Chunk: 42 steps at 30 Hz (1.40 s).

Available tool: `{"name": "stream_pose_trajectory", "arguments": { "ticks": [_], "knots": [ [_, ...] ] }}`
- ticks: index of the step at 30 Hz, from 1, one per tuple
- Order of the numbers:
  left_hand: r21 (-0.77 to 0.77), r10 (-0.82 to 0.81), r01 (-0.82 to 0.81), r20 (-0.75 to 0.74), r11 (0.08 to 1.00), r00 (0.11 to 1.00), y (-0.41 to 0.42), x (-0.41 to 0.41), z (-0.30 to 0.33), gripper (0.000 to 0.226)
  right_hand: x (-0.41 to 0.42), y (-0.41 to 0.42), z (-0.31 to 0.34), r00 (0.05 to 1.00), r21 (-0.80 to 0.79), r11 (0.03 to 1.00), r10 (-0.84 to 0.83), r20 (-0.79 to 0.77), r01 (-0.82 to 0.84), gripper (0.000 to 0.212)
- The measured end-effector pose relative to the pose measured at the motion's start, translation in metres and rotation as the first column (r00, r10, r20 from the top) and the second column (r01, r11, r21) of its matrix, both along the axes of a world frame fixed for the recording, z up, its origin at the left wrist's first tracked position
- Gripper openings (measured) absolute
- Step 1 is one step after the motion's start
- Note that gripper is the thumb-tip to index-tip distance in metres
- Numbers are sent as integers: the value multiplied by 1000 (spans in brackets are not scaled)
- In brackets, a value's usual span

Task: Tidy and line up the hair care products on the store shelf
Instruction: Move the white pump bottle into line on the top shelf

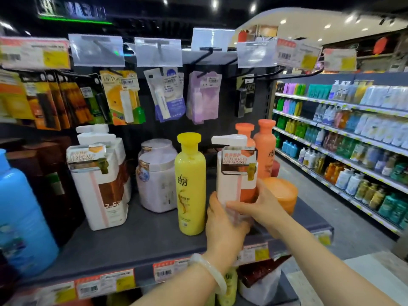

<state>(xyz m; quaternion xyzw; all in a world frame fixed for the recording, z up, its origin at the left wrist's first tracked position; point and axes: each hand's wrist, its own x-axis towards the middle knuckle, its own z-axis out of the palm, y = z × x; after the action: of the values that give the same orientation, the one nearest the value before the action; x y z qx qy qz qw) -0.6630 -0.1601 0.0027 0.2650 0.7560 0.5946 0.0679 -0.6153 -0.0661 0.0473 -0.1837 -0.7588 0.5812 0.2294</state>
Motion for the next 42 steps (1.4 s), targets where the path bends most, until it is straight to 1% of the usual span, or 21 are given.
{"name": "stream_pose_trajectory", "arguments": {
  "ticks": [2, 5, 9, 11, 13, 15, 17, 20, 22, 26, 31, 34, 40, 42],
  "knots": [
    [-1, 8, -8, 19, 1000, 1000, 1, 3, 2, 77, 5, -2, 2, 999, 33, 999, -13, -29, 14, 80],
    [55, -10, 10, -3, 998, 1000, -5, 15, 4, 81, 19, -9, 10, 995, 95, 993, -55, -83, 63, 83],
    [209, -16, 30, -68, 977, 998, -20, 37, 29, 78, 42, -27, 43, 989, 179, 980, -61, -133, 85, 92],
    [268, 8, 23, -114, 963, 993, -34, 45, 38, 82, 50, -42, 60, 989, 200, 977, -43, -144, 72, 93],
    [297, 75, -26, -153, 954, 985, -55, 48, 40, 88, 51, -63, 70, 985, 188, 982, 10, -172, 22, 88],
    [340, 185, -116, -178, 933, 966, -79, 43, 39, 88, 41, -86, 72, 975, 139, 988, 89, -206, -61, 81],
    [359, 277, -203, -169, 911, 946, -104, 32, 37, 89, 24, -109, 68, 965, 113, 984, 159, -207, -138, 75],
    [322, 353, -299, -123, 898, 928, -142, 6, 35, 94, -13, -143, 61, 952, 85, 968, 250, -178, -238, 80],
    [266, 399, -353, -144, 897, 905, -165, -11, 35, 97, -40, -161, 55, 938, 54, 955, 296, -177, -292, 83],
    [193, 459, -429, -154, 882, 875, -198, -43, 30, 91, -85, -186, 41, 919, 13, 931, 363, -152, -365, 84],
    [164, 464, -444, -115, 881, 879, -219, -67, 14, 91, -109, -208, 24, 921, 6, 926, 375, -106, -377, 79],
    [141, 469, -454, -98, 880, 878, -224, -73, 3, 90, -114, -214, 13, 920, 3, 922, 386, -72, -386, 80],
    [72, 408, -404, -58, 912, 911, -228, -83, -2, 88, -114, -217, -4, 928, 36, 931, 366, -65, -364, 85],
    [56, 389, -387, -35, 921, 921, -229, -86, 0, 89, -112, -217, -7, 927, 65, 927, 373, -31, -370, 86]
  ]
}}
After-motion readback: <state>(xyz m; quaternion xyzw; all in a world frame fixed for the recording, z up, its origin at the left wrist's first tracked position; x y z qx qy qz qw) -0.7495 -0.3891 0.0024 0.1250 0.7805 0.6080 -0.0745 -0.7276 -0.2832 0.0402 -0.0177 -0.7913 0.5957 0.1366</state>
